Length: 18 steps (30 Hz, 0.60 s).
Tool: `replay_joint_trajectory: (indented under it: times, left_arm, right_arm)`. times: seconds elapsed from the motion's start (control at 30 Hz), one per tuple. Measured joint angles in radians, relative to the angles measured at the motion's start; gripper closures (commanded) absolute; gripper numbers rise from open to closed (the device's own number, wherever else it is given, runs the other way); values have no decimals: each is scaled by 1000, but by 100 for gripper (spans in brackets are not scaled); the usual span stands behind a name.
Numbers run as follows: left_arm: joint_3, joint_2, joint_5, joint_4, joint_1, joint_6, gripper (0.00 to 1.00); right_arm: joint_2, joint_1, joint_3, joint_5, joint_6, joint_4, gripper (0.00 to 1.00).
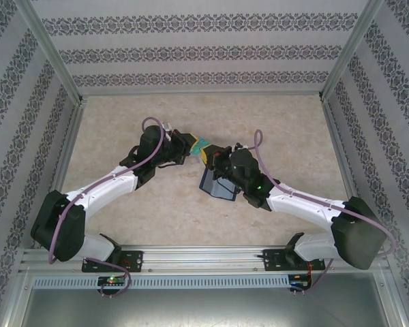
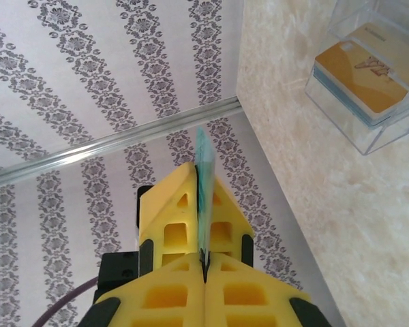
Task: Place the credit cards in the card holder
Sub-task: Pass the credit card, then insert the credit card into the card slot.
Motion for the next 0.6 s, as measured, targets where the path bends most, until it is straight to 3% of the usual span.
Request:
replay_joint_trajectory:
  times: [0.03,0.1,0.17,0.23,0.4,0.6]
  left_arm:
    - [0,1,1,0,0,-1,72]
    - [0,3,3,-2,0,-6,57]
    - [0,6,6,-3,0,-1,25]
    - [0,6,8,-20,0,15,3]
    - [93,34,41,-259,16,167,0]
    - [316,163,68,-600,27,488,0]
  right_arm:
    - [0,-2,-2,-1,-4,1,100]
    - [-2,-11,-7,-4,-31,7,100]
    - [-22,-36,-18,-16,-111,-19,100]
    - [-60,-71,-40,-35,-196,-70,100]
    - [-152,-178,-155,-133,-407,-161,100]
    - [-194,-265,-261,-278,-616,-286,100]
